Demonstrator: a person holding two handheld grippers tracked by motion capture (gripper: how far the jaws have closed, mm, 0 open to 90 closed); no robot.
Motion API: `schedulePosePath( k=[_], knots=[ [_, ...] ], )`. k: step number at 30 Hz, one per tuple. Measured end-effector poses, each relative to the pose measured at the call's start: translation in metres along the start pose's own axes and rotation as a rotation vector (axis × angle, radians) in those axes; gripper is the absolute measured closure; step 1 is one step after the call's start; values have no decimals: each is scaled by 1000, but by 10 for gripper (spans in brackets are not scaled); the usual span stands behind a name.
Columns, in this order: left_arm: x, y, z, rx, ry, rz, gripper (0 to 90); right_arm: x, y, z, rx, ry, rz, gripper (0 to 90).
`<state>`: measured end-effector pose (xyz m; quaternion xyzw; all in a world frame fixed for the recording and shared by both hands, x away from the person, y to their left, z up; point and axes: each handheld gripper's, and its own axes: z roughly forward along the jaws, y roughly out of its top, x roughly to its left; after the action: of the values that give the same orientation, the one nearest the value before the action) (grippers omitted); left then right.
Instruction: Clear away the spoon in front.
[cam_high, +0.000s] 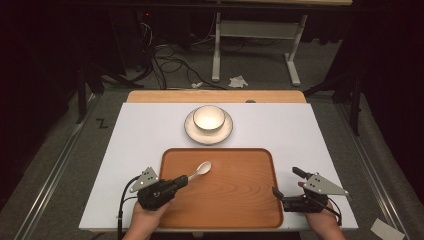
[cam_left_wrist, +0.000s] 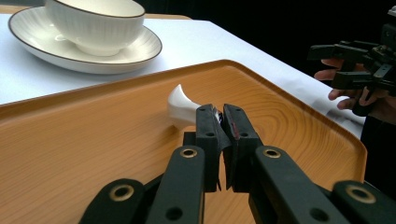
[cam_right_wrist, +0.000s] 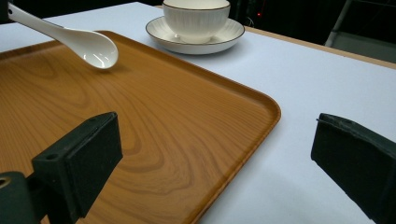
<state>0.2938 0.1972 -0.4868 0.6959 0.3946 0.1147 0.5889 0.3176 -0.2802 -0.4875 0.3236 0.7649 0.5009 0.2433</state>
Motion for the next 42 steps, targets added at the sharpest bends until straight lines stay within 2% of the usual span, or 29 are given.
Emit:
schedulePosePath(
  k=[4,15,25,26,27,28,30,39,41,42],
  knots=[
    [-1,-4,5,18,-11,3,859,-1,-1,0,3,-4,1,30],
    [-4,-7,21,27,-42,9,858,1,-1,3,14,4,-11,30],
    [-1,-8,24,34,-40,6,843,3,-1,5,22,4,-12,30],
    [-1,-8,24,36,-41,5,776,3,0,5,22,5,-13,29],
    [0,-9,24,42,-44,-1,659,3,0,5,22,5,-13,30],
    [1,-9,24,45,-46,-5,578,3,0,5,21,6,-15,29],
    [2,-9,24,42,-47,-11,520,3,0,4,21,6,-12,30],
    [3,-11,25,63,-54,-15,495,3,0,3,16,2,-12,30],
    [5,-11,25,73,-66,-27,477,3,0,3,16,3,-12,29],
    [5,-10,25,76,-54,-35,460,3,0,3,16,1,-11,30]
  ],
)
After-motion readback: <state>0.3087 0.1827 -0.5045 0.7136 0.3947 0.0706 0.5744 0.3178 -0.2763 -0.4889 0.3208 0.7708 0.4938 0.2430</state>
